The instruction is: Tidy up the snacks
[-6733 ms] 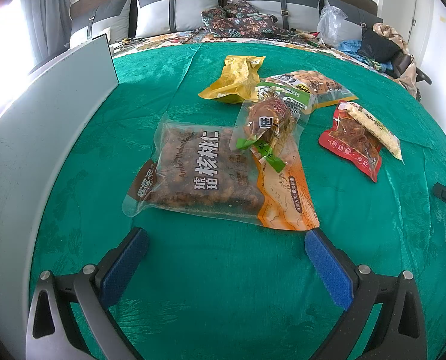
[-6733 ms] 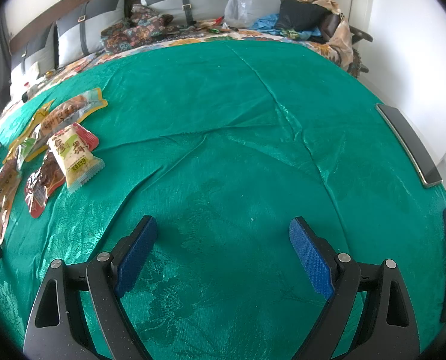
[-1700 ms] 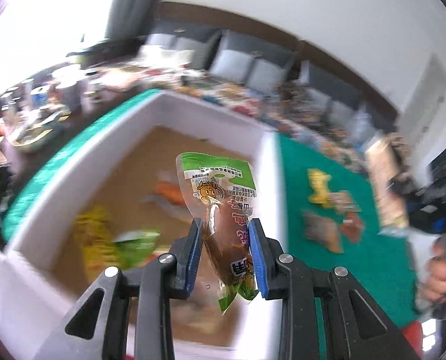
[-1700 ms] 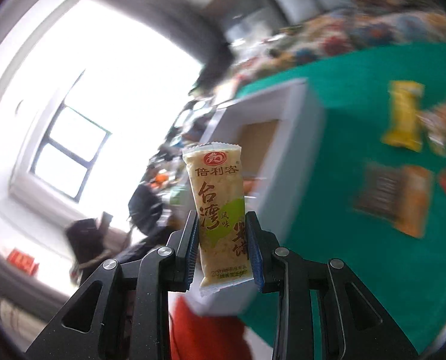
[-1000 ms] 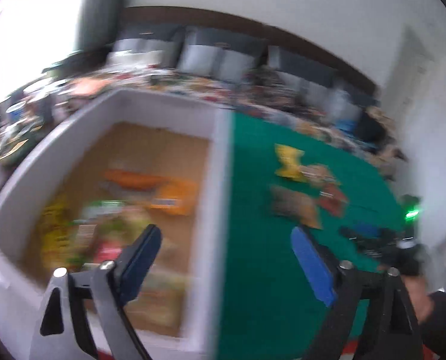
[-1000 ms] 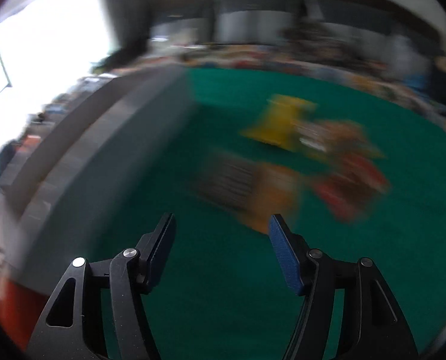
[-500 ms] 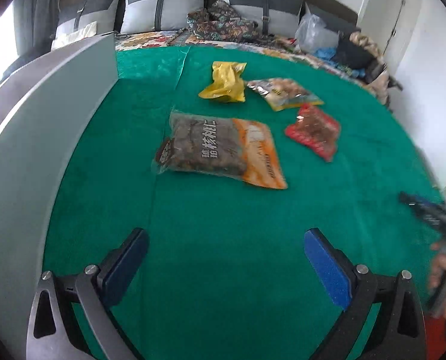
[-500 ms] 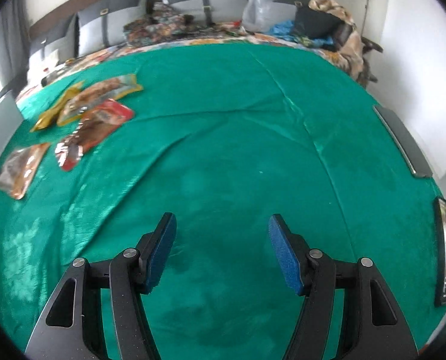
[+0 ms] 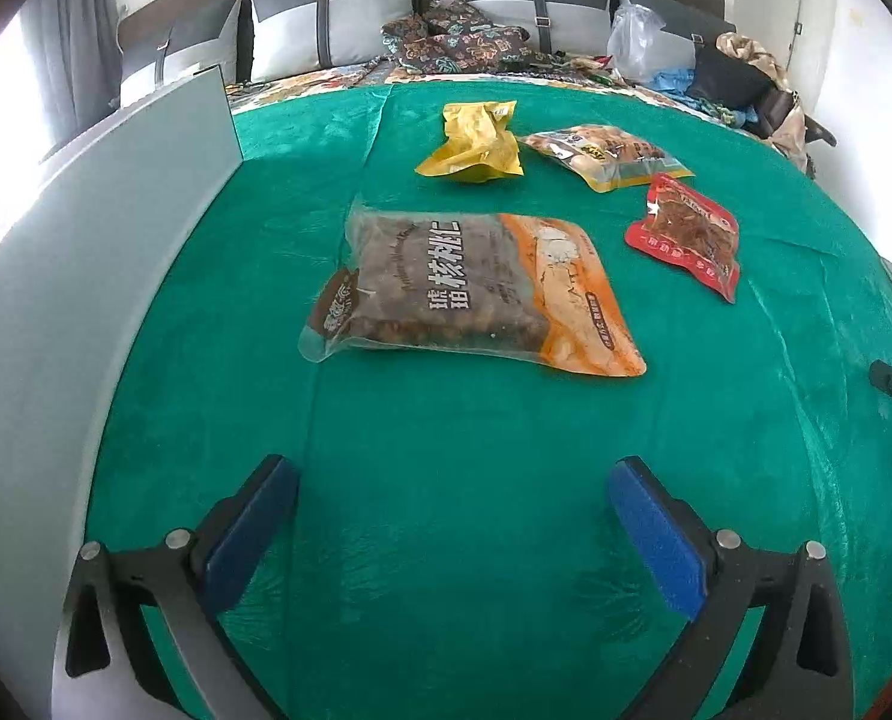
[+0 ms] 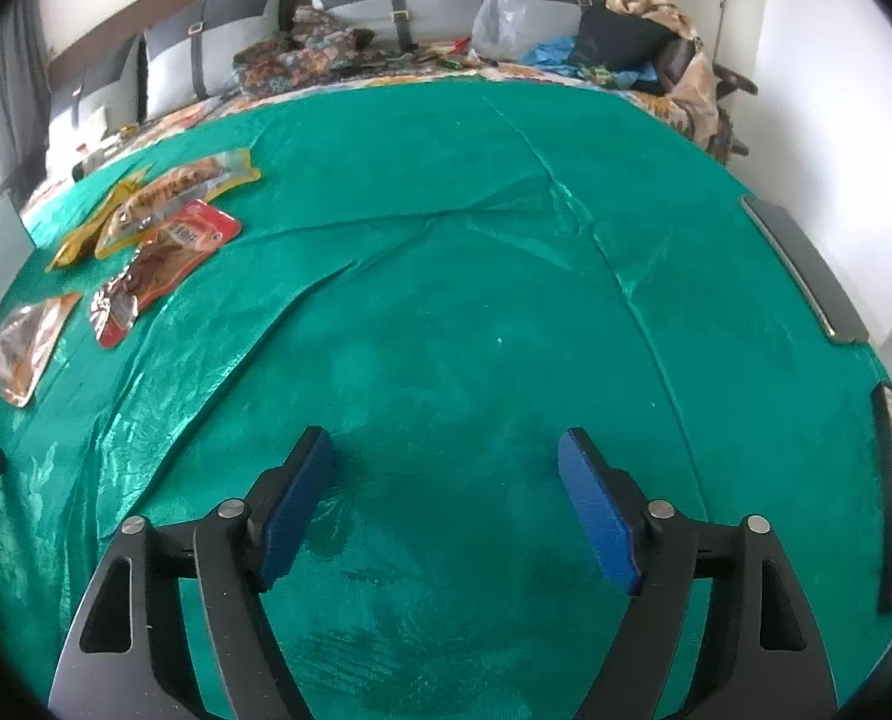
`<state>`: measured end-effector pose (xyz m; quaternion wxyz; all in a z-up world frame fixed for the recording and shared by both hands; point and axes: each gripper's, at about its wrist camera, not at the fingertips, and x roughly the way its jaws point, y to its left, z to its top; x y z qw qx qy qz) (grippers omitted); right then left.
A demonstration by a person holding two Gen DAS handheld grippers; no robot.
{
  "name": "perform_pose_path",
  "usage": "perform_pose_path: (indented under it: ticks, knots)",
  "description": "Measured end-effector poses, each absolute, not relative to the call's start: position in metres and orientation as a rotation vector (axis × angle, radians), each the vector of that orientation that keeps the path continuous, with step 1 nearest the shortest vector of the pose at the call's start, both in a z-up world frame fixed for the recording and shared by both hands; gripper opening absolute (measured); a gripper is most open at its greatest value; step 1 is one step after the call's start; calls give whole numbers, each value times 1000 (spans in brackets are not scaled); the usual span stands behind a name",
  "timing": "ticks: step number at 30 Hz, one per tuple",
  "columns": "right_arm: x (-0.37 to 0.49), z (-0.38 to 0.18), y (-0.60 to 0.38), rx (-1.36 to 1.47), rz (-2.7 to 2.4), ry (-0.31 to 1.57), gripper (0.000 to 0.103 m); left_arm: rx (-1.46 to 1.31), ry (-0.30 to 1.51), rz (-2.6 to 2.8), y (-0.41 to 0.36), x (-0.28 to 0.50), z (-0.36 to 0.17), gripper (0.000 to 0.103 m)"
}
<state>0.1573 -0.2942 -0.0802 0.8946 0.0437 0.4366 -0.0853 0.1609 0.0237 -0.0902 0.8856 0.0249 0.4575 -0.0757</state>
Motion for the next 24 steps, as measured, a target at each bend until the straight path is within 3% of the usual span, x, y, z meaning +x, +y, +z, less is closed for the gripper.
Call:
perform_pose_path:
  ticks: [24]
  knots:
    - [158, -80, -293, 87, -177, 907, 83, 53, 952, -157, 23, 161, -90, 103]
